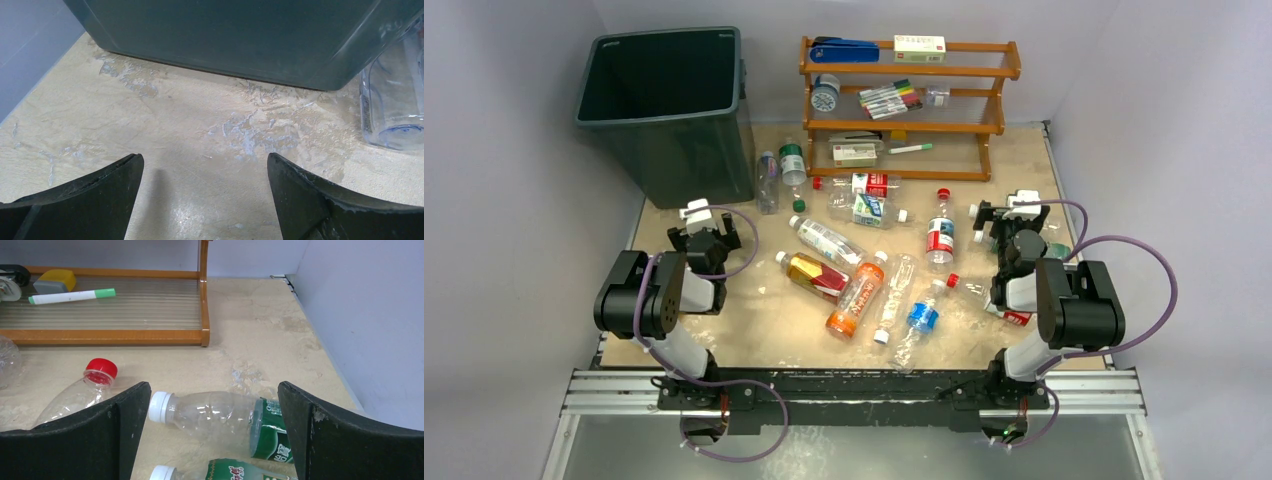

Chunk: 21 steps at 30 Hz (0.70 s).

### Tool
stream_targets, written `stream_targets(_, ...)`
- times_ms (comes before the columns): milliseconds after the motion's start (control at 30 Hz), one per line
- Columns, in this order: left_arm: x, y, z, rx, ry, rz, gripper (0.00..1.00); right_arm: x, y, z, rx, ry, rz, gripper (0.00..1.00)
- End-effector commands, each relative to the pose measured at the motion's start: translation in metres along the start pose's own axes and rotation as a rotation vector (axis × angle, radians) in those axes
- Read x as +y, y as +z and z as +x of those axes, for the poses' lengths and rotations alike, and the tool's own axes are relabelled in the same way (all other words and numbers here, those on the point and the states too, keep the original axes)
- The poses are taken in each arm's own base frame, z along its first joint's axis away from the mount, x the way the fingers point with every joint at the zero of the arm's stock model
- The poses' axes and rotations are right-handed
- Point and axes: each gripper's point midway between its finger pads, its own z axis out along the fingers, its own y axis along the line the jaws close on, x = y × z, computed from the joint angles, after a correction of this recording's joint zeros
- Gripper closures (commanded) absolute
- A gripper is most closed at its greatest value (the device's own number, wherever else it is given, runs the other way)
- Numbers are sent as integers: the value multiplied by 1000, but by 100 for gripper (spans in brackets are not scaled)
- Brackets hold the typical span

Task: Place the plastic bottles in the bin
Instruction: Pick up the plastic bottle at the center of the board.

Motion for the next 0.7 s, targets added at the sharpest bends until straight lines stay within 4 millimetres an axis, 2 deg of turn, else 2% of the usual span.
stream_targets(0,-4,5,-21,-70,-31,7,6,-4,5,-20,-66,-2,14,0)
stream_targets(567,-4,4,-21,-71,-31,5,6,-3,5,-20,-67,-2,10,0)
stream_targets(667,-4,5,-29,-76,-26,1,6,2,4,-24,-83,-24,-24,0)
